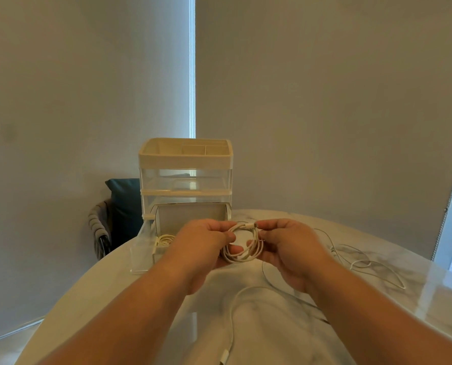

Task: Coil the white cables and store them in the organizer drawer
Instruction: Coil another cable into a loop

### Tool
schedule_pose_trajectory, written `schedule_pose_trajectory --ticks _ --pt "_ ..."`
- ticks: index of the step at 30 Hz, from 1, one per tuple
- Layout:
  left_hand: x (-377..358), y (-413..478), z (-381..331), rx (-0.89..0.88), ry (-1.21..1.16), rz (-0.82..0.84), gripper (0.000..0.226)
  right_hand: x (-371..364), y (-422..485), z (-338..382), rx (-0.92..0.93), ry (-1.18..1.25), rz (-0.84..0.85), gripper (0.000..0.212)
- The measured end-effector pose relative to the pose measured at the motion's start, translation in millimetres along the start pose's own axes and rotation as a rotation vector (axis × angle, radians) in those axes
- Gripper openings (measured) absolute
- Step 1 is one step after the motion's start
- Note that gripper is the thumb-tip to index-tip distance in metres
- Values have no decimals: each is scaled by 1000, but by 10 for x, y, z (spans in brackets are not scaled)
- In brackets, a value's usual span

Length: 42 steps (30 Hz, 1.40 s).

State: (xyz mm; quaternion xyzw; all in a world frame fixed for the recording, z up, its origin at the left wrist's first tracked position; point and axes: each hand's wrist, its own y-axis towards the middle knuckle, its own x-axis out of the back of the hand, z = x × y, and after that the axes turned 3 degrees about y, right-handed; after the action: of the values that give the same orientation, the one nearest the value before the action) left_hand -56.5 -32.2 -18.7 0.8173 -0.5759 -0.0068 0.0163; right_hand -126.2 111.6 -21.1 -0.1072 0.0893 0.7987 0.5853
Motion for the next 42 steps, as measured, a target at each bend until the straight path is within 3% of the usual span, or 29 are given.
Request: schedule_pose_trajectory --ticks 8,12,19,22,25,27,34,39,42 --pt "-31 -17 26 -85 144 -88 20 -71 -137 6 96 3 79 26" --pt "-10 -4 29 -97 179 -57 25 -37 -122 -11 158 -228 127 25" --pt "73 -1 -5 -248 675 -44 17 -28 -22 -108 236 -306 123 36" --pt "109 17 -4 -253 611 -4 15 -37 -11 -114 236 -270 141 39" --pt "110 15 0 -189 389 174 25 -18 -17 -102 226 -261 154 38" --pt "109 10 7 -208 509 197 20 -8 -15 -113 231 -259 161 36" --pt "46 -12 62 -320 940 95 22 -69 -18 -210 304 -334 152 29" --pt "-3 -1 121 -381 902 -25 26 -52 -26 -179 343 -397 151 35" --pt "-17 2 123 -361 794 -69 26 -60 -36 -183 219 -421 212 28"
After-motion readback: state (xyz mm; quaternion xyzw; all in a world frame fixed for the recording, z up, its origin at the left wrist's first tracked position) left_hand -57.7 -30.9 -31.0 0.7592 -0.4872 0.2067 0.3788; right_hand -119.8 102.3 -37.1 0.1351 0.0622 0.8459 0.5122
